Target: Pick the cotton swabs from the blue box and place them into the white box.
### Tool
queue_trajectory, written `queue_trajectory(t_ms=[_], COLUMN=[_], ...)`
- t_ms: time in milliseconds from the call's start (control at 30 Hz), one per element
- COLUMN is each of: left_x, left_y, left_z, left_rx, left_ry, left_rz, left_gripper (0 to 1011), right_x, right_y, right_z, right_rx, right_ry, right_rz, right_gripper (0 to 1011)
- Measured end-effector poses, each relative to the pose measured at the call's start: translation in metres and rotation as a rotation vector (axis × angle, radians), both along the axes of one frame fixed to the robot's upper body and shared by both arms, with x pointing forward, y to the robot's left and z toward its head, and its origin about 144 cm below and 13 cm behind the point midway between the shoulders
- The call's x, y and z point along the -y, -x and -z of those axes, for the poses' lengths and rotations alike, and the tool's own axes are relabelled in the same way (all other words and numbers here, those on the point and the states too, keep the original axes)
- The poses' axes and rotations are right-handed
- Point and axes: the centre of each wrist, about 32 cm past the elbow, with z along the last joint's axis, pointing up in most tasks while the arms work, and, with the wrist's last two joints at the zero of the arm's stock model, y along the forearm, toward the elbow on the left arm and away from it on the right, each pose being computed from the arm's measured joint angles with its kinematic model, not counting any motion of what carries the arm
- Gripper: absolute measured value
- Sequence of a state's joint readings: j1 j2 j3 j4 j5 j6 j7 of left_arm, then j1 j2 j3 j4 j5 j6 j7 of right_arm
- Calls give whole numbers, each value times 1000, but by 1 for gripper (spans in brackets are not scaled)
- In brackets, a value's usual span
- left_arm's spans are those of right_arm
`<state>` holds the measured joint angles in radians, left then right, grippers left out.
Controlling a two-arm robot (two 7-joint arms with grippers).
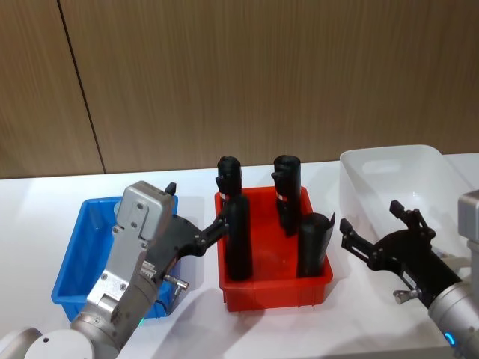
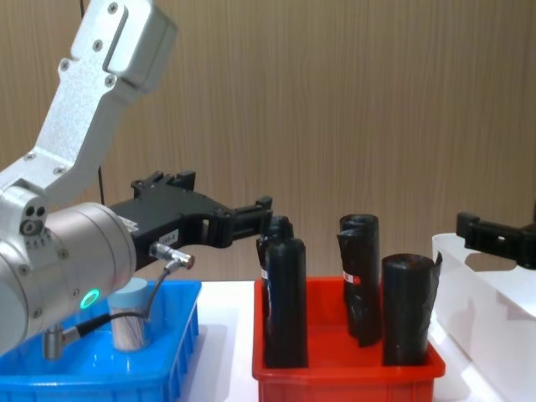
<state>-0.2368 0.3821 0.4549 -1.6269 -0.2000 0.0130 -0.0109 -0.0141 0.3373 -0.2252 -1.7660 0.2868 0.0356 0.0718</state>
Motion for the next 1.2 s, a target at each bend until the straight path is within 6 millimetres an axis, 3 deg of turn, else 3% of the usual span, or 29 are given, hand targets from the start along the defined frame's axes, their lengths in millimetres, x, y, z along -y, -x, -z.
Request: queue_trajectory(t_ms=[600,1200], left_x=[0,0], left_y=[0,0], left_z=[0,0], left_rx=[-1,-1], left_ry=[0,0], left_rz=[-1,-1], left_gripper=[1004,1004], right_x=[3,-1], right_y=[-14,-56], right_z=[0,8], right_rx=[-73,-161], right_ry=[51,75], right_rz=[-103,-169], right_gripper=[1001,1001])
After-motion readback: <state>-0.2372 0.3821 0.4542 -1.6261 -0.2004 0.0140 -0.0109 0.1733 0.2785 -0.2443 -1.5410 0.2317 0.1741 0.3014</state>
